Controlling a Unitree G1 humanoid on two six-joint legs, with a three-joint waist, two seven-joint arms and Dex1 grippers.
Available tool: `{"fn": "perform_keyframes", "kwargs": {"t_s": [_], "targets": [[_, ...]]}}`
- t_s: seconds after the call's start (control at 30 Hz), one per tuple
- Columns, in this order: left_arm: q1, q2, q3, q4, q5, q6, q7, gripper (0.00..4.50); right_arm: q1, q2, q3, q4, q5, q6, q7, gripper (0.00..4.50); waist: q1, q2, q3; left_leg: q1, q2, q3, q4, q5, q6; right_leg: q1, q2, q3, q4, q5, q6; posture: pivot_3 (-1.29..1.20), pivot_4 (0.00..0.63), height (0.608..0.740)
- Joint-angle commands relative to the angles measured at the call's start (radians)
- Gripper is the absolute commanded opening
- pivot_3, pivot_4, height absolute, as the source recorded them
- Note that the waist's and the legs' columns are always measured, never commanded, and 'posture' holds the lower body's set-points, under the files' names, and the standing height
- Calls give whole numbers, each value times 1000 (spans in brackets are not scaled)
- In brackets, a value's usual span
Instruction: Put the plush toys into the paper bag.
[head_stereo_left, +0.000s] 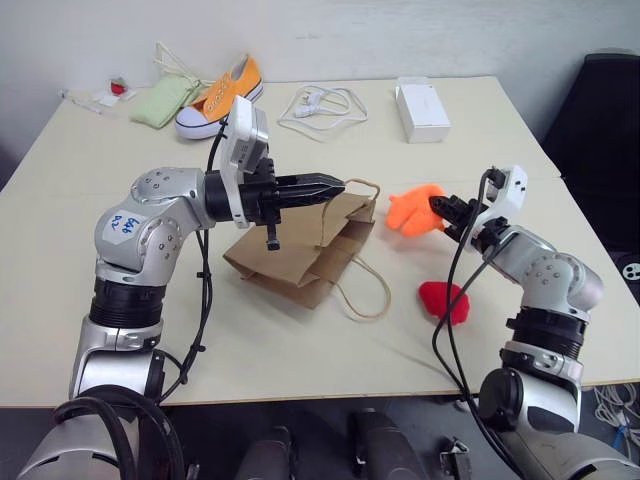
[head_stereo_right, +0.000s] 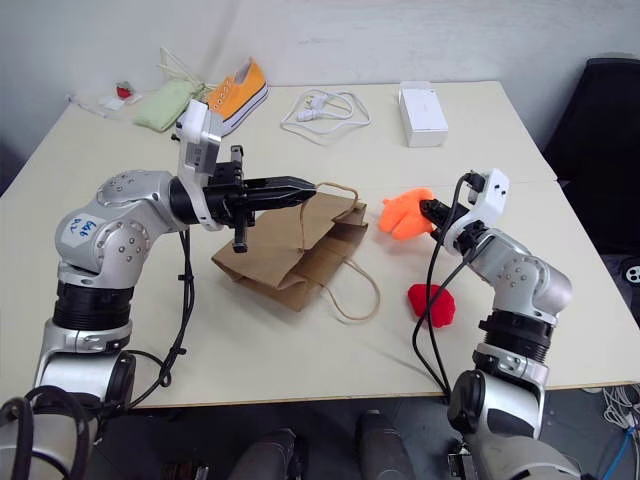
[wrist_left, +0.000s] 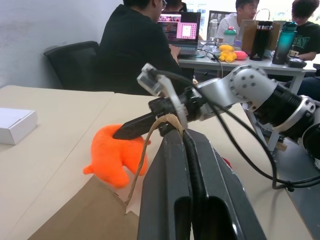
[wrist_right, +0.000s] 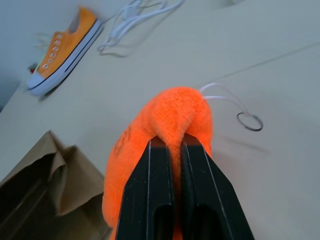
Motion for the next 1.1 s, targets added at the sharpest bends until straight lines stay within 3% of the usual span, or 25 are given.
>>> {"fn": "perform_keyframes", "kwargs": {"t_s": [0.03,0.17,0.3,0.5,0.6,0.77,0.87,0.93,1.1], "targets": [[-17,3,17,-20,-2,-12,-6,0,69,-81,116,-320,147,116,112,9,6,0,0,-1,0,0,0,0,0,0,0,0,-1,0,0,0,150,740],[-34,-15,14,-4,-4,-17,-6,0,71,-58,287,-376,106,122,77,9,-4,-1,0,-1,0,1,1,0,0,0,1,1,-2,0,0,0,150,740],[-48,-31,13,-5,-15,-8,-12,0,20,25,441,-273,2,40,29,9,0,-1,0,0,0,0,1,0,-1,-1,1,1,-2,0,0,0,150,740],[-51,-39,10,-5,-8,-12,-18,0,-131,191,492,7,-120,-127,-23,9,-5,0,0,0,-1,-1,1,1,-1,-1,0,-1,0,0,0,0,150,740],[-48,-38,14,-8,-5,-14,-13,0,-158,241,466,88,-132,-177,-29,804,-5,0,0,0,-1,-2,0,1,-1,-1,0,-2,0,0,0,0,150,740],[-29,-26,28,-17,-1,-15,-2,0,-117,275,409,41,-72,-146,-18,2598,-8,0,0,0,-1,-3,0,1,-1,-1,-1,-4,0,0,0,0,150,740],[-24,-22,31,-16,2,-19,5,0,-56,234,412,-63,-43,-90,5,3594,-9,0,0,0,-1,-3,0,1,-1,-1,-1,-4,0,0,0,0,150,740],[-23,-20,33,-11,5,-21,8,0,21,151,400,-192,-14,-28,30,4258,-4,0,0,0,-1,-3,0,1,-1,-1,-1,-4,0,0,0,0,150,740],[-6,-6,34,-41,-8,-3,7,0,288,-122,180,-563,72,104,53,4258,24,0,0,-2,-2,-3,0,0,0,0,-1,-3,-4,0,0,0,150,740]]}}
